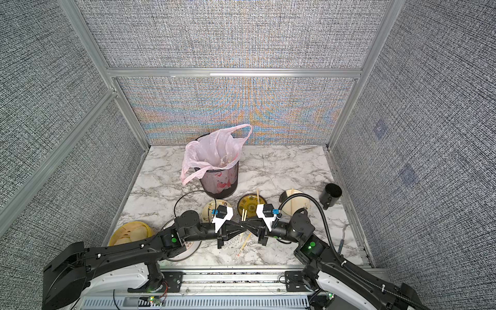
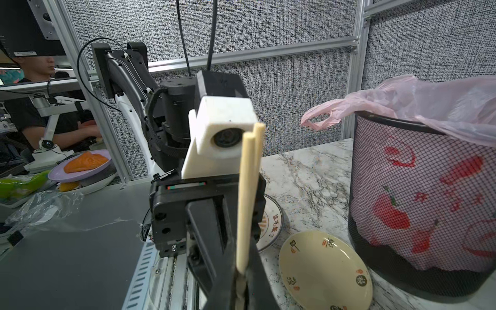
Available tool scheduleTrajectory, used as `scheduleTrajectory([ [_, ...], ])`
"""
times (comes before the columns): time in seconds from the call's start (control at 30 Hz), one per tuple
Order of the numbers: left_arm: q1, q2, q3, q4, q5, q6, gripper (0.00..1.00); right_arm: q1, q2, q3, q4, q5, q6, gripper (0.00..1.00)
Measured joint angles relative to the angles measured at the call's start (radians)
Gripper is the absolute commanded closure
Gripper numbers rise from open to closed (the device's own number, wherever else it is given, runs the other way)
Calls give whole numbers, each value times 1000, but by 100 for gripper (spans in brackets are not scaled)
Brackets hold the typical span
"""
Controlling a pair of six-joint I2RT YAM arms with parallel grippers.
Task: Remove the packaging of disposable chopsticks
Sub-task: Remove the packet bag from the disposable chopsticks.
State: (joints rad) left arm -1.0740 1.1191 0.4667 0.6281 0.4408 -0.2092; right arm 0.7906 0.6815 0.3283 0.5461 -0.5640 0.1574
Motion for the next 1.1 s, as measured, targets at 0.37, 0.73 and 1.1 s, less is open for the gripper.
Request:
scheduleTrajectory([
  [0.37,2,80,1,52,0,-22,85,-5,10,30,-30,10,-15,100],
  [0.73,0,79,-35,58,-2,-20,97,-26,13,44,-26,6,-1,100],
  [1.1,0,137,-61,166,-1,-32,92,-43,13,98,-100,3,11,100],
])
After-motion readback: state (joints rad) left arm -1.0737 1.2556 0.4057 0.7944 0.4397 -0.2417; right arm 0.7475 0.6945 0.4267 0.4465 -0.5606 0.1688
